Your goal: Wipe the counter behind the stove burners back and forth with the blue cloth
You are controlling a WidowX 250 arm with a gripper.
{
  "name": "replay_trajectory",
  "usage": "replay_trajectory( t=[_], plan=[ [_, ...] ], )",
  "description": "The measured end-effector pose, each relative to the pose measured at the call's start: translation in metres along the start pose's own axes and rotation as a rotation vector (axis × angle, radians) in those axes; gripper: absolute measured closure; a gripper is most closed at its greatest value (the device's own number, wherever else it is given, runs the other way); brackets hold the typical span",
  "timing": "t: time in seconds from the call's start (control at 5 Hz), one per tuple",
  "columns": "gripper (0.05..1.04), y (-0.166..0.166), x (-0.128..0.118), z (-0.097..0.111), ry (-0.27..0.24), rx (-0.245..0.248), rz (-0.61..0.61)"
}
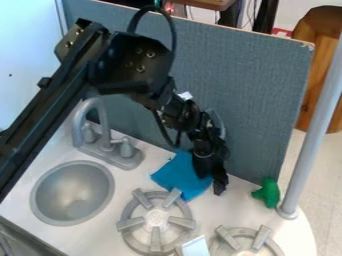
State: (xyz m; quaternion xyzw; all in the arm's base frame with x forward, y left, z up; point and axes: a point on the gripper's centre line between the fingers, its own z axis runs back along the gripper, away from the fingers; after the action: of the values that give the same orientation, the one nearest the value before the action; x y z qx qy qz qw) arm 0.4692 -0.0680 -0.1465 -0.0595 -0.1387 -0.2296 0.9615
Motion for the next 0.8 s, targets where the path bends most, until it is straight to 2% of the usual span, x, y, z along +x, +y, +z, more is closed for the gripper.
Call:
replay_trajectory(
  t=[0.2,0.4,0.6,0.8],
  plan=[
    [0.075,-0.026,0.006,-0.003,-0.005,-0.056,-0.035],
    [0.075,-0.057,0.026,-0.002,-0.048,-0.094,-0.084],
    [0.075,-0.076,0.029,-0.004,-0.054,-0.120,-0.118],
    [0.075,-0.078,0.022,-0.008,-0.044,-0.121,-0.124]
  ],
)
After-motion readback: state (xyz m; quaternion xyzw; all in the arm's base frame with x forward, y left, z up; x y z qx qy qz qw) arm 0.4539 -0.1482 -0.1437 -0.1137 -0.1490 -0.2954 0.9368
